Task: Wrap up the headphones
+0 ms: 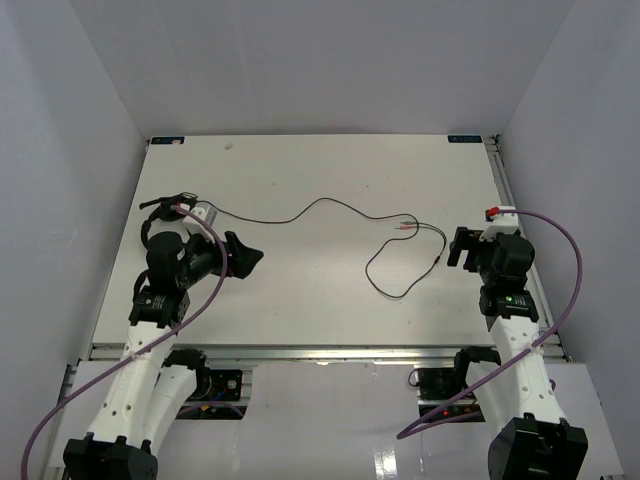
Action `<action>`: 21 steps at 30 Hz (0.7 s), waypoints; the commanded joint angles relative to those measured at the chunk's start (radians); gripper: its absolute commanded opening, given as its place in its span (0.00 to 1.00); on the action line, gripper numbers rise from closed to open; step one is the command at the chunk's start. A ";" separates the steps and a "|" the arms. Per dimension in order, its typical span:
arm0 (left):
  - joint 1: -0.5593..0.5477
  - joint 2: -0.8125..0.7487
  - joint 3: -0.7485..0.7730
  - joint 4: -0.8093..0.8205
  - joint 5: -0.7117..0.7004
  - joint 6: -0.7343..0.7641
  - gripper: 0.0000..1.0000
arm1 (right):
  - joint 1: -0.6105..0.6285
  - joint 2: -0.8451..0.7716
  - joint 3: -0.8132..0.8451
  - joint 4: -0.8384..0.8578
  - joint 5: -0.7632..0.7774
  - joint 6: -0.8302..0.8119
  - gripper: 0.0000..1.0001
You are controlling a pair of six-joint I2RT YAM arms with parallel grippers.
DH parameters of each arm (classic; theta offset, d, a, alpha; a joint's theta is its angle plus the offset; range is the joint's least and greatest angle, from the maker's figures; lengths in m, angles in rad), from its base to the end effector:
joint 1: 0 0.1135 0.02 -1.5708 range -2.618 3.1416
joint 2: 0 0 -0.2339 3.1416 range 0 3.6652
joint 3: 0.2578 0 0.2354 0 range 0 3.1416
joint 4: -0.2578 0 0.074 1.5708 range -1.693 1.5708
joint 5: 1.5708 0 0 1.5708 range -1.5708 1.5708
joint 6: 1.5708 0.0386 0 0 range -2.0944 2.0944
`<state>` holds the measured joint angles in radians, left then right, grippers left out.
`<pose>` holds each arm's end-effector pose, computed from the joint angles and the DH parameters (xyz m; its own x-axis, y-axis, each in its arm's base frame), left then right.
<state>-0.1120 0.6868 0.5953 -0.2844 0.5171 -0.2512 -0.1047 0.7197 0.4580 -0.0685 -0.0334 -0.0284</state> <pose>0.1681 -0.0381 0.2613 -0.4911 -0.1622 -0.8559 0.4461 0.7971 -0.4070 0.1851 -0.0182 0.2303 -0.3244 0.0056 -0.9459 0.0639 0.9978 -0.0160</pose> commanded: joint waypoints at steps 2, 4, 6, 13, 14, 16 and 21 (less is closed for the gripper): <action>-0.008 -0.020 0.004 -0.004 -0.014 0.010 0.98 | -0.006 -0.003 0.022 0.041 -0.108 -0.061 0.90; -0.011 -0.020 0.004 -0.003 -0.020 0.010 0.98 | -0.006 0.000 0.024 0.030 -0.242 -0.125 0.90; -0.013 -0.017 0.006 -0.004 -0.019 0.009 0.98 | -0.005 0.017 0.052 -0.058 -0.421 -0.295 0.90; -0.014 -0.003 0.007 0.002 -0.059 -0.027 0.98 | -0.001 0.245 0.201 -0.343 -0.880 -0.644 0.90; -0.014 0.003 0.010 -0.002 -0.080 -0.037 0.98 | -0.001 0.258 0.196 -0.313 -0.866 -0.618 0.90; -0.013 0.022 0.020 -0.019 -0.130 -0.060 0.98 | -0.001 0.261 0.167 -0.248 -0.826 -0.565 0.90; 0.015 0.057 0.054 -0.076 -0.349 -0.141 0.98 | -0.001 0.195 0.102 -0.148 -0.752 -0.519 0.90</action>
<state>-0.1180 0.7291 0.6042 -0.3073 0.3597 -0.3175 -0.1062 0.9690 0.5842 -0.2984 -0.7851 -0.5594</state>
